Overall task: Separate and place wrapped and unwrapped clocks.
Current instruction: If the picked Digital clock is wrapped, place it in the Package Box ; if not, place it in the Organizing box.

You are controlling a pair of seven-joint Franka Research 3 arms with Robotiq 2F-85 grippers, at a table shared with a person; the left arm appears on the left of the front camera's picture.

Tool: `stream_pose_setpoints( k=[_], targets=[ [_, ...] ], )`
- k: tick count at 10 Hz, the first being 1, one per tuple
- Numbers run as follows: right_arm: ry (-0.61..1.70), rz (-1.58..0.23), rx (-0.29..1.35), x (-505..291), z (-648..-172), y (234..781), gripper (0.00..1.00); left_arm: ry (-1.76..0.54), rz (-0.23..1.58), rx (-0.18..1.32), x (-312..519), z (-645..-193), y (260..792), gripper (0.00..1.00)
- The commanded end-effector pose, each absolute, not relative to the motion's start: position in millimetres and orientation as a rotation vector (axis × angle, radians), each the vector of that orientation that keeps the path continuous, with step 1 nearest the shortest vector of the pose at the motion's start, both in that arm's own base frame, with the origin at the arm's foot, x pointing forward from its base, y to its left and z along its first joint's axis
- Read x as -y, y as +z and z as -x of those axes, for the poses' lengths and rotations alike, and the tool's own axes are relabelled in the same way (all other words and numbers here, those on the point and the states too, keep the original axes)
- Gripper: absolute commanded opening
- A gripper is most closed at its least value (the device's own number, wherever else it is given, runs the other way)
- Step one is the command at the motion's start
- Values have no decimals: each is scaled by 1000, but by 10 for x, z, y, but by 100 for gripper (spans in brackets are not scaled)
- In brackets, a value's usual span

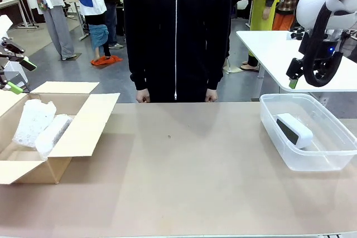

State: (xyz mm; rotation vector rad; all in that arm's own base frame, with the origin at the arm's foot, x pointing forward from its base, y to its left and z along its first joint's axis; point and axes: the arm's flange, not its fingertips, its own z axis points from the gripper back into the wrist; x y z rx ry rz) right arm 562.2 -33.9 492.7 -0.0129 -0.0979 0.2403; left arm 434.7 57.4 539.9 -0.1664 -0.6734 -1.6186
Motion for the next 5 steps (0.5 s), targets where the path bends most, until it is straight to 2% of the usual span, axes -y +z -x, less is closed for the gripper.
stream_pose_setpoints(
  k=[1,5],
  targets=[
    [238,12,93,343,-5615,4926,100,-1617,180,683,-574,-4344,5407,100],
    [238,12,93,343,-5615,4926,100,-1617,180,683,-574,-4344,5407,100]
  ],
)
